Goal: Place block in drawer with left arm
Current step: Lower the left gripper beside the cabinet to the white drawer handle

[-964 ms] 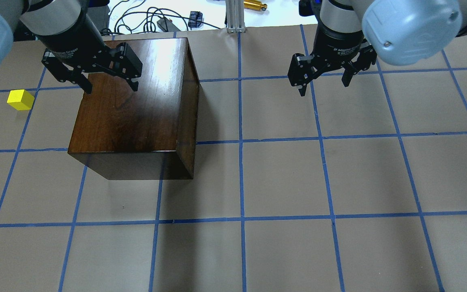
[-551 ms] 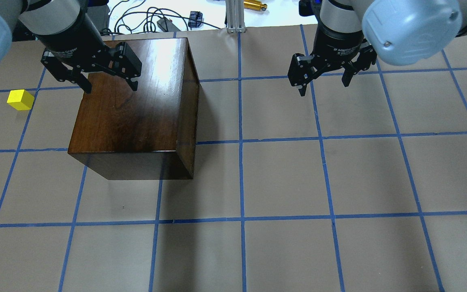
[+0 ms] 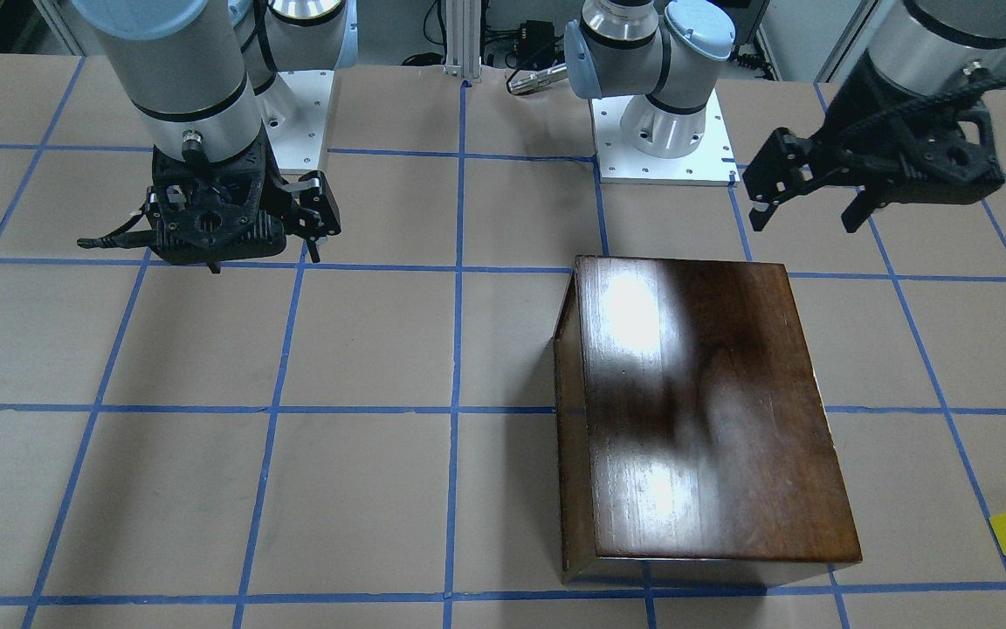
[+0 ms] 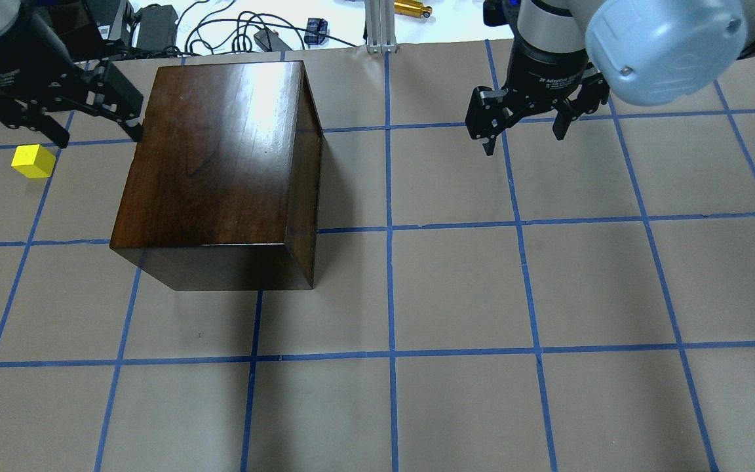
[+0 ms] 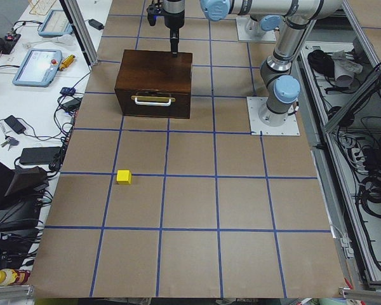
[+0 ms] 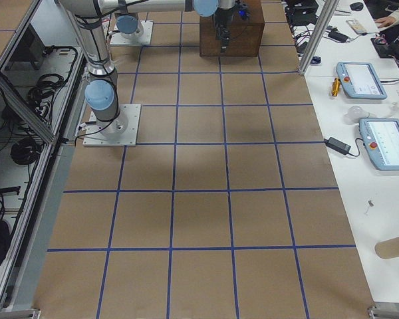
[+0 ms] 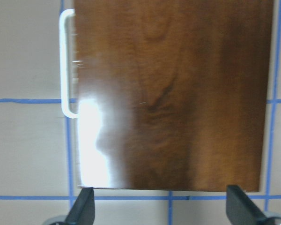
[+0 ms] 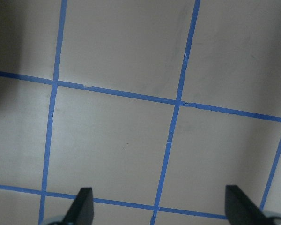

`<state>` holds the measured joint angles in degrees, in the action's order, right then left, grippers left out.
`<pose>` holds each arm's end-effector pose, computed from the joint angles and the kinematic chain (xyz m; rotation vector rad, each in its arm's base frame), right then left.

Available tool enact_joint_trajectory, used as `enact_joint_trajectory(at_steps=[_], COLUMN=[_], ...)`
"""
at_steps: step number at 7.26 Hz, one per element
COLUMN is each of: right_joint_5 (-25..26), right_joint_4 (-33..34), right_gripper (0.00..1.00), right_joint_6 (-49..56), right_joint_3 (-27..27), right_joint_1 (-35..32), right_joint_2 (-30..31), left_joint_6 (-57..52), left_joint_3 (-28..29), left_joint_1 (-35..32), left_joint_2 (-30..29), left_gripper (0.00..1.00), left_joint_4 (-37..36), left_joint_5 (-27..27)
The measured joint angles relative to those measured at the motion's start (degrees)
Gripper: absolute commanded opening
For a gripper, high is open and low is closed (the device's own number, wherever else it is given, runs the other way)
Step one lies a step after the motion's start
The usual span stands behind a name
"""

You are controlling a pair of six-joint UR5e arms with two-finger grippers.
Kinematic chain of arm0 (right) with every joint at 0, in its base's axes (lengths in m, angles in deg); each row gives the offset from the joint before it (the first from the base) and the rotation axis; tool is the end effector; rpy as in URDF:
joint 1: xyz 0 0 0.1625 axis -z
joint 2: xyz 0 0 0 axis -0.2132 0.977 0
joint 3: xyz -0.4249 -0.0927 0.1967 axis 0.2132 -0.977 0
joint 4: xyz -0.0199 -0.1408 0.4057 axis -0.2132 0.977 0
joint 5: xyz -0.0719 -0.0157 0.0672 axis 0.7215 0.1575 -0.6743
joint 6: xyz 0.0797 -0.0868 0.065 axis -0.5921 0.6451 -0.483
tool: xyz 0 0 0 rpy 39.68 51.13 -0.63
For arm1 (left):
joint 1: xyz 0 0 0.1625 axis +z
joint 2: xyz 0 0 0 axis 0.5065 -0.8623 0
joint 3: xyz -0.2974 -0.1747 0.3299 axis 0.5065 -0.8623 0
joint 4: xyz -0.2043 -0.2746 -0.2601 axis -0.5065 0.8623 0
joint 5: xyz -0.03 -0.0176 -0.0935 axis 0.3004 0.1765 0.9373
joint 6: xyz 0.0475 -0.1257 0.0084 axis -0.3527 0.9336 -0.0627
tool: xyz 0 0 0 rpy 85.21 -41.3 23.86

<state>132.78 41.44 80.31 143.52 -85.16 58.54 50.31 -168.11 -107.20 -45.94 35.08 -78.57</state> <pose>0.2011 -0.5431 0.4859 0.2765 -3.0945 -0.0287 -0.0166 -0.5226 0.5450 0.0559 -3.1247 0.0189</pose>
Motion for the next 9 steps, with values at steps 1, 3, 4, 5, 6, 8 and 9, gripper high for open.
enact_joint_trajectory(at_steps=[1,3,4,5,6,8,9], right_joint_5=[0.0,0.0,0.0,0.0,0.0,0.0,0.0], right_joint_4=[0.0,0.0,0.0,0.0,0.0,0.0,0.0], right_gripper=[1.00,1.00,1.00,1.00,1.00,1.00,1.00], right_joint_6=[0.0,0.0,0.0,0.0,0.0,-0.1,-0.1], right_joint_3=[0.0,0.0,0.0,0.0,0.0,0.0,0.0], right_joint_1=[0.0,0.0,0.0,0.0,0.0,0.0,0.0], right_joint_2=[0.0,0.0,0.0,0.0,0.0,0.0,0.0], left_joint_6=[-2.7,-11.0,-15.6,-19.7,-22.8,-25.1,-25.9], left_joint_3=[0.0,0.0,-0.1,-0.1,-0.1,-0.1,-0.1], left_joint_1=[4.4,12.9,17.2,20.9,24.3,27.9,28.4], left_joint_2=[0.1,-0.6,-1.3,-2.0,-3.0,-5.7,-8.0], left_gripper=[1.00,1.00,1.00,1.00,1.00,1.00,1.00], left_joint_4=[0.4,0.6,0.6,0.4,0.1,-0.2,-0.5], left_joint_5=[0.0,0.1,0.1,0.1,0.2,3.1,5.8])
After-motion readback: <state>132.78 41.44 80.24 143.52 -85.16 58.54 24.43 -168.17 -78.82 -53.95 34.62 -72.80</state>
